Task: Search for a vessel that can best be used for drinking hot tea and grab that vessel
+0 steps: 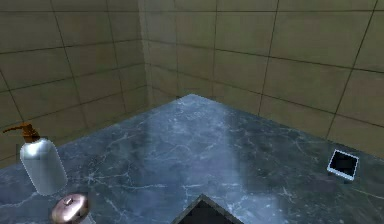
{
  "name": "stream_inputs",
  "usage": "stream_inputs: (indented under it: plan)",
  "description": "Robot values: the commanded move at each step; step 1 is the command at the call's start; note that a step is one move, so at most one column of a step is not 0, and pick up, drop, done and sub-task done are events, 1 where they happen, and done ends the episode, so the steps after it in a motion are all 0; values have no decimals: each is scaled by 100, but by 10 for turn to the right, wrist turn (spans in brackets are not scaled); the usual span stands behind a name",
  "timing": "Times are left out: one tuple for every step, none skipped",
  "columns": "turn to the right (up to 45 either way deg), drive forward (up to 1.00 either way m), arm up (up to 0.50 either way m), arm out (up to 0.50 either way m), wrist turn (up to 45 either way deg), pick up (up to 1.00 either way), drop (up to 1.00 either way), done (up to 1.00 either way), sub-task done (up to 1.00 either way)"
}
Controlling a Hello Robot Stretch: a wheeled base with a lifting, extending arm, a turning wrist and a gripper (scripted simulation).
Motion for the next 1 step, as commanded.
stream_inputs:
  plan:
    - [0, 0, -16, 0, 0, 0, 0, 0, 0]
